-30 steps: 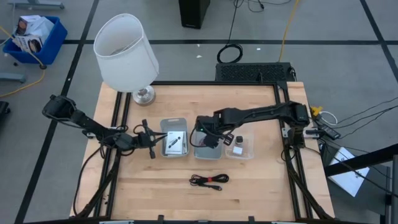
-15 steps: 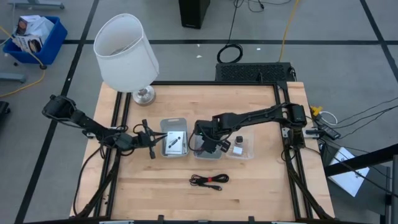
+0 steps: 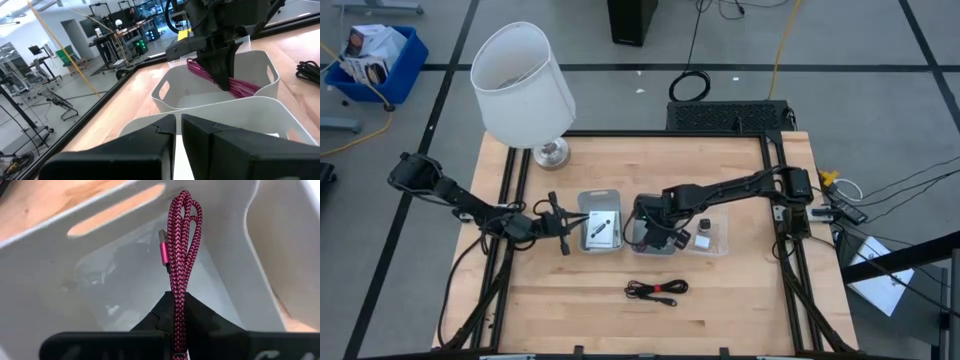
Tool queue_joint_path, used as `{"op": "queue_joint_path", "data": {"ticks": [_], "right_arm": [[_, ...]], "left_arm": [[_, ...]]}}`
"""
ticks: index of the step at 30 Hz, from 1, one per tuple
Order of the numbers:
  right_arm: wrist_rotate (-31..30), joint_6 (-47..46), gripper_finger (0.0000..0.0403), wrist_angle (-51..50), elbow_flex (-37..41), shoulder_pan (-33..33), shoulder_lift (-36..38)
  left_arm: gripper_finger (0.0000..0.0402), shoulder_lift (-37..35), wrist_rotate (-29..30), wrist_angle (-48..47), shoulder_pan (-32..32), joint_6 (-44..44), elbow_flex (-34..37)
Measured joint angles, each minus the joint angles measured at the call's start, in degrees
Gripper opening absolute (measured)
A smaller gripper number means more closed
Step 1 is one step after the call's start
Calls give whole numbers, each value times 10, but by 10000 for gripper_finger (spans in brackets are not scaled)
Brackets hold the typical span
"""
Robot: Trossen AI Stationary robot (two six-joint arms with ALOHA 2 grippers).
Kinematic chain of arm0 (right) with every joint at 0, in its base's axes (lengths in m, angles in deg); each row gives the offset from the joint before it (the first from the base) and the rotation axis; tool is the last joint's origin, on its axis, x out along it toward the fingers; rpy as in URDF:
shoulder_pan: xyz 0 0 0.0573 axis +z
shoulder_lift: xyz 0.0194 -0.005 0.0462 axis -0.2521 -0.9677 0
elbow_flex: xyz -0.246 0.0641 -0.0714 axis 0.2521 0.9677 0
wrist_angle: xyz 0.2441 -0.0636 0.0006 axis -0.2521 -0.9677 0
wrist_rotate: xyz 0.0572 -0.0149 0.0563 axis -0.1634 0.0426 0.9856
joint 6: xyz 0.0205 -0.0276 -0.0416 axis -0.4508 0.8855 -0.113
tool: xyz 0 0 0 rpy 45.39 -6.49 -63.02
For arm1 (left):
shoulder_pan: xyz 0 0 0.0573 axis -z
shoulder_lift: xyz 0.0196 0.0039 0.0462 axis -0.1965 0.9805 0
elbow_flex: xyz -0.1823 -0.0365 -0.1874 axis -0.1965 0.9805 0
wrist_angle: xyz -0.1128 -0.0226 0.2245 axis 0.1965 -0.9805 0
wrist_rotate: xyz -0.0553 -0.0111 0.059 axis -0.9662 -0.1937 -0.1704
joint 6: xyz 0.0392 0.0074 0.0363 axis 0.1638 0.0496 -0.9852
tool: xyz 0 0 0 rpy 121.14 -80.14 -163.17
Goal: Pick and place items into bin
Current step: Put the pink charger cable into the right gray bin, then put the top black charger cable into the right gray bin
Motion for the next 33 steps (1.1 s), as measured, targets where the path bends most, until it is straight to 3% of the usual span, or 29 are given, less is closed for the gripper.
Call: {"op": "queue_joint_path", "data": {"ticks": [17,20,26,30,33], "right_arm": [[-3,-47,62,15,0,0,0],[-46,-62,67,14,0,1,3],[-237,-73,68,-11,0,23,60],[-255,-112,68,13,0,47,139],[-204,-205,68,64,0,67,198]], "left_arm": [[37,0,0,14,0,1,0],[37,0,0,23,0,2,0],[37,0,0,23,0,5,0],[37,0,-4,23,1,13,0],[37,0,-5,23,1,16,0]]}}
